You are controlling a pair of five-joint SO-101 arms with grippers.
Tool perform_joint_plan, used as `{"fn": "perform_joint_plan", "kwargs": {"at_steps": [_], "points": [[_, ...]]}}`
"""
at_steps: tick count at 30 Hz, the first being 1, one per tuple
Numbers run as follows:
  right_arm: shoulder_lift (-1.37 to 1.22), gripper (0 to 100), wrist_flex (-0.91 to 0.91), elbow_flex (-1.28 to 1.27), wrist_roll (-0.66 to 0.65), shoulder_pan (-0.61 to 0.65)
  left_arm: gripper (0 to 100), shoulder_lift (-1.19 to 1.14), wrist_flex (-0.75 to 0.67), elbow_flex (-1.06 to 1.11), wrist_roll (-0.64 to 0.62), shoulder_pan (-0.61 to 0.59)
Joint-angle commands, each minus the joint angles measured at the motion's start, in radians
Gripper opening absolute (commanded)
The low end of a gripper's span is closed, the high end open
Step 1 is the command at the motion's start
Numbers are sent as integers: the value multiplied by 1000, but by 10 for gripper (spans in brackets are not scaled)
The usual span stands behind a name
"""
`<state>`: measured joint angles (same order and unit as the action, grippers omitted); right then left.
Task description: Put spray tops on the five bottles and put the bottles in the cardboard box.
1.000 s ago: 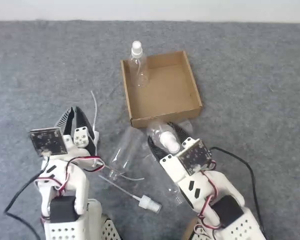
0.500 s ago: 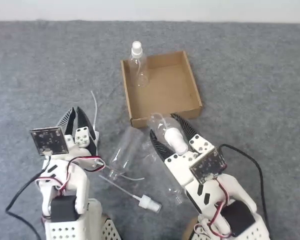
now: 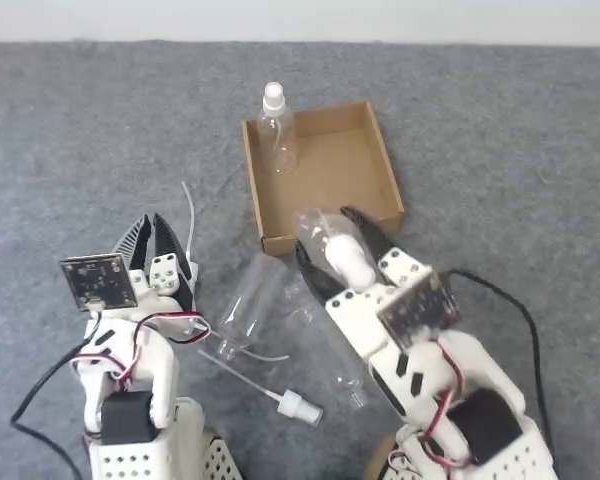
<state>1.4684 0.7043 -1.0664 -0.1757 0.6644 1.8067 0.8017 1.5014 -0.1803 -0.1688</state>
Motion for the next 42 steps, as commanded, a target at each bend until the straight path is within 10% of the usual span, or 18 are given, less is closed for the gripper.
{"fn": "perform_joint_plan", "kwargs": {"at_steps": [1,42], "points": [[-197,6,-61,138,-9,4,41,8,2,-10,-9,-8],[-1337,6,-314,761,44,-76,43,8,2,-16,-12,-107]]}}
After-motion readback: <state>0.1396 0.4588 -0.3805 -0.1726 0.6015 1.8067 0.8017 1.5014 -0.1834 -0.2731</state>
